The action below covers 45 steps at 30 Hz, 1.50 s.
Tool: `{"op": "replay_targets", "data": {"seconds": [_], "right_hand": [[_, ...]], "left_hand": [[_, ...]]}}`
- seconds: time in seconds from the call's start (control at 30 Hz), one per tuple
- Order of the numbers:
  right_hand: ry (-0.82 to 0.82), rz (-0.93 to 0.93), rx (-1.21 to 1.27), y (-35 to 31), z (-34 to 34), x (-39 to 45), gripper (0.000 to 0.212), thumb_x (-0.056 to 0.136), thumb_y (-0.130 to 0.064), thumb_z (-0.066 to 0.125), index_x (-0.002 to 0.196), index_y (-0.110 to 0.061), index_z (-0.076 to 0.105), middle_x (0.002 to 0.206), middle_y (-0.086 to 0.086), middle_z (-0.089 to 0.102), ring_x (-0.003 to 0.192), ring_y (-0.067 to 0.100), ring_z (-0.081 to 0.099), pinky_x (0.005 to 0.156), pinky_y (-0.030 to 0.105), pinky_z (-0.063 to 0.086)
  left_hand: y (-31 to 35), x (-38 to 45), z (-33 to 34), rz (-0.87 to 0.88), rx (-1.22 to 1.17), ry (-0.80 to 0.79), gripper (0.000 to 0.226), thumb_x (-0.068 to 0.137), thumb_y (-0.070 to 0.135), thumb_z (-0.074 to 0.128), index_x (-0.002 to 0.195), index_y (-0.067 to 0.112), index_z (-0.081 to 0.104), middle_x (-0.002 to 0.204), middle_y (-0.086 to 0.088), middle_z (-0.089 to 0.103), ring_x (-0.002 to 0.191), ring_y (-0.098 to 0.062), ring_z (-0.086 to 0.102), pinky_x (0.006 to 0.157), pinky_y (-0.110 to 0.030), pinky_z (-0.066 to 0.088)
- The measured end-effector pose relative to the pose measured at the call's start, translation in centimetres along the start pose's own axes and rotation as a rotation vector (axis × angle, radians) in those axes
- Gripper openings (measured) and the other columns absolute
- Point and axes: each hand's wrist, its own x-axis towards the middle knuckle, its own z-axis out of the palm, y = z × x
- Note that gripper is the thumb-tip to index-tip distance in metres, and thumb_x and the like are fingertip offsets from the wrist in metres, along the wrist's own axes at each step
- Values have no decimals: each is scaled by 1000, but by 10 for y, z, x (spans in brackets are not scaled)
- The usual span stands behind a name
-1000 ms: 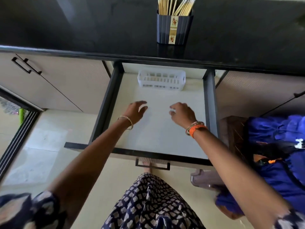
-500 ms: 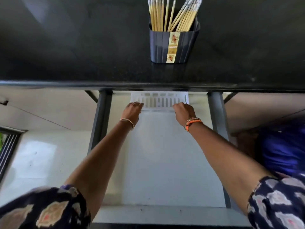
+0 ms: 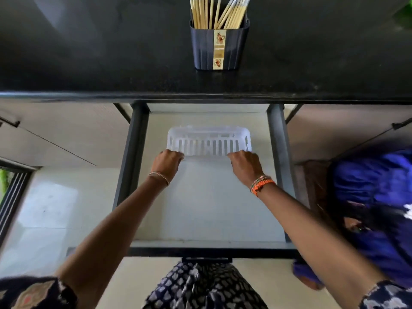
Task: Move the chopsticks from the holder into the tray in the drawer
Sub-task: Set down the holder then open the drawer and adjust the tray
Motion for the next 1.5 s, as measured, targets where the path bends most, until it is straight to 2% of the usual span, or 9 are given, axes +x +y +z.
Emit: {"op": "replay_targets", "data": {"seconds": [0.47, 0.67, 0.83, 0.9, 0.97, 1.03, 1.17, 1.4, 1.5], "right_hand": [[-172, -81, 33, -14, 33, -120, 24, 81, 12, 47, 84, -1, 66, 85, 16, 67, 82, 35, 68, 68, 33, 54], [-198, -60, 46, -21, 37, -116, 32, 75, 19, 44, 81, -2, 67, 78, 14, 65, 78, 33, 68, 61, 28, 44], [-245, -76, 6, -23, 32, -116, 29, 75, 18, 43, 61, -7, 47, 57, 2, 37, 65, 30, 55, 59, 27, 39], [-276, -65, 59, -22, 29, -113, 25, 79, 11, 45, 61, -6, 48, 62, 6, 47, 67, 31, 56, 59, 28, 39], [-277, -61, 146, -21, 20, -109, 18, 85, -1, 48, 89, -2, 66, 89, 14, 67, 83, 34, 66, 62, 29, 46], [-238, -57, 231, -16, 6, -103, 30, 86, -8, 48, 109, -8, 68, 107, 13, 70, 98, 33, 66, 74, 33, 54], [-70, -38, 403, -6, -35, -75, 32, 88, -8, 50, 111, -12, 72, 112, 7, 73, 104, 23, 68, 92, 35, 54], [385, 34, 715, 17, -143, 22, 21, 85, -2, 57, 93, -4, 76, 87, 7, 76, 82, 16, 71, 73, 7, 51], [557, 133, 917, 35, -179, 67, 20, 84, -3, 59, 95, -1, 75, 83, 11, 75, 80, 21, 73, 79, 25, 58]], "left_hand": [[27, -119, 30, 50, 169, -221, 21, 89, 19, 52, 97, 16, 71, 95, -8, 72, 83, -25, 66, 75, -32, 53], [22, -118, 31, 15, 138, -243, 22, 89, 20, 53, 105, 19, 69, 104, -6, 71, 91, -26, 66, 81, -33, 54], [18, -116, 35, 60, 112, -254, 22, 90, 25, 54, 106, 19, 68, 107, -5, 71, 92, -24, 66, 81, -32, 53], [12, -114, 33, 100, 4, -282, 31, 87, 35, 56, 113, 19, 63, 116, -6, 67, 99, -25, 64, 85, -34, 52], [6, -113, 27, 127, -169, -248, 43, 84, 43, 58, 120, 20, 58, 125, -5, 62, 109, -23, 60, 91, -37, 50], [2, -105, 15, 155, -312, -112, 42, 84, 42, 59, 117, 18, 60, 123, -6, 64, 110, -23, 61, 94, -36, 50], [9, -63, -24, 183, -486, 100, 24, 87, 27, 55, 101, 12, 69, 107, -8, 71, 100, -22, 66, 87, -23, 45], [50, 47, -130, 196, -626, 373, 24, 88, 17, 49, 102, 12, 68, 104, -7, 72, 89, -17, 66, 79, -26, 53], [56, 91, -165, 177, -637, 462, 24, 89, 15, 48, 107, 13, 65, 102, -5, 71, 83, -12, 65, 76, -20, 51]]}}
